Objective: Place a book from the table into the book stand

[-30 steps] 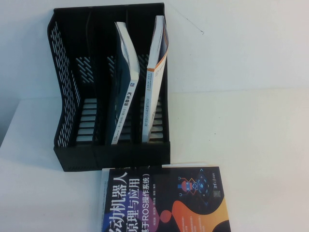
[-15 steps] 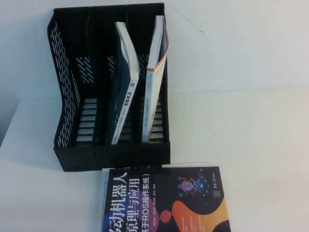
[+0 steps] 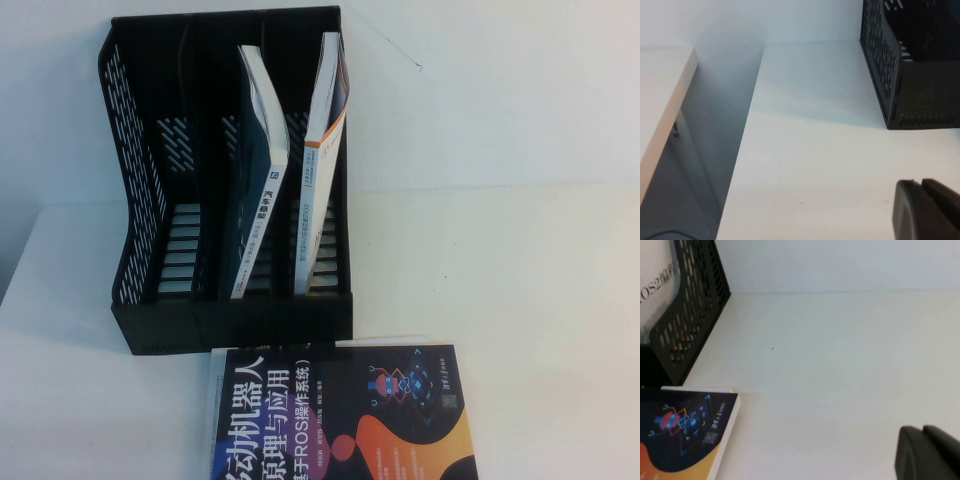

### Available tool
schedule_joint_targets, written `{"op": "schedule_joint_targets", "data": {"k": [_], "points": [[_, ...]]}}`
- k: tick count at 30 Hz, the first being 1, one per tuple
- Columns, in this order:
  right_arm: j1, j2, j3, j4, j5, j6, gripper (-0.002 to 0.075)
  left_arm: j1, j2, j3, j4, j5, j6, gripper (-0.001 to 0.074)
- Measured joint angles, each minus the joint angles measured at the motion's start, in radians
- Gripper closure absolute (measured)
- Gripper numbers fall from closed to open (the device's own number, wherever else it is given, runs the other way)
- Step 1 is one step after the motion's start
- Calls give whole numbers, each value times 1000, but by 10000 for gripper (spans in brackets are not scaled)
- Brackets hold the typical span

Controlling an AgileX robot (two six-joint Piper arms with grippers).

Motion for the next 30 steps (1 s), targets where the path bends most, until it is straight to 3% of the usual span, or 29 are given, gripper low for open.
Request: {"op": "schedule_joint_targets", "data": {"k": [19, 25, 30], "points": [[-8, -28, 47, -47, -7, 12, 723, -2, 0, 0, 0, 0, 0, 738], [-90, -118, 89, -61, -29, 8, 724, -2, 0, 0, 0, 0, 0, 738], [-203, -226, 130, 43, -76, -139, 724, -2, 0, 0, 0, 0, 0, 738]]}}
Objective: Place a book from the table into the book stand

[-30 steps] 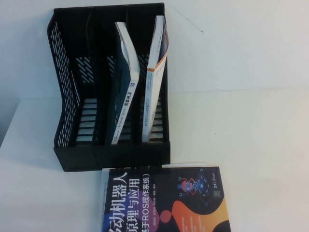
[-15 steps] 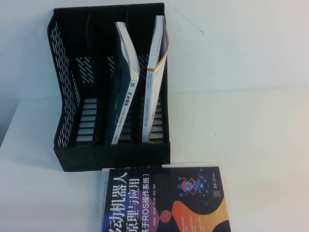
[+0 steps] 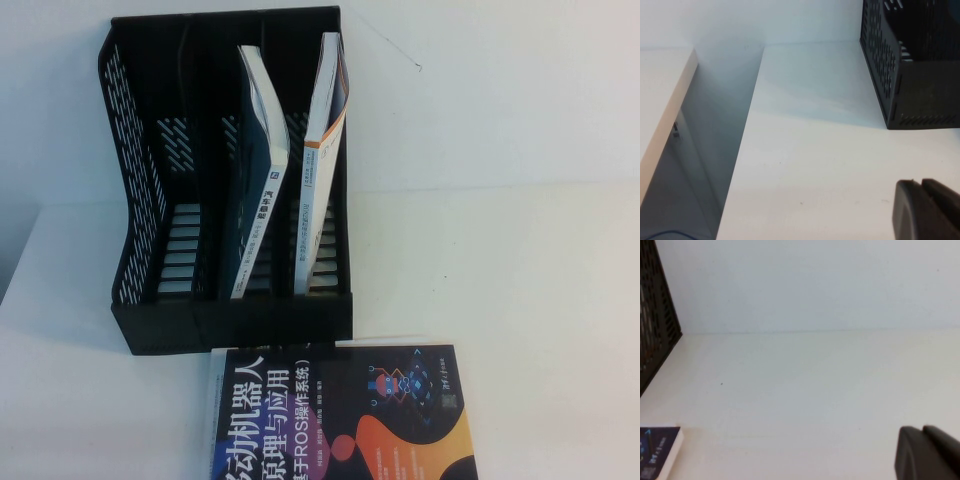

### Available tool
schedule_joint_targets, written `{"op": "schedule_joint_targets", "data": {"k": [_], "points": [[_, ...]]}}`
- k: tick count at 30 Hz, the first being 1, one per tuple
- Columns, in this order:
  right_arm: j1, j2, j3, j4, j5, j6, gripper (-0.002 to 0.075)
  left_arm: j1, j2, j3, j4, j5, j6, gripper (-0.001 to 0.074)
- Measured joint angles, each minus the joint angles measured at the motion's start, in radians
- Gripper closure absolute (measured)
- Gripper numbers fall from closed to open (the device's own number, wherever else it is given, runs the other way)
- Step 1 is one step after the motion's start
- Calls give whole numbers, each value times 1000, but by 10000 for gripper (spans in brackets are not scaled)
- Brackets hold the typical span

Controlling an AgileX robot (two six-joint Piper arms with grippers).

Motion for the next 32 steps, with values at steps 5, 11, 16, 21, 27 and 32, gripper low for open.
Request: {"op": "schedule_joint_targets", "data": {"k": [5, 11, 16, 21, 27, 32], "points": [[-165, -79, 72, 300, -89, -327, 724, 0, 0, 0, 0, 0, 0, 738], [-195, -165, 183, 408, -173, -445, 724, 0, 0, 0, 0, 0, 0, 738], [-195, -170, 187, 412, -80, -326, 724, 0, 0, 0, 0, 0, 0, 738], [-187, -170, 185, 414, 11, -211, 724, 0, 0, 0, 0, 0, 0, 738], [-149, -170, 185, 414, 16, -197, 724, 0, 0, 0, 0, 0, 0, 738], [-130, -170, 185, 410, 16, -249, 724, 0, 0, 0, 0, 0, 0, 738]]}}
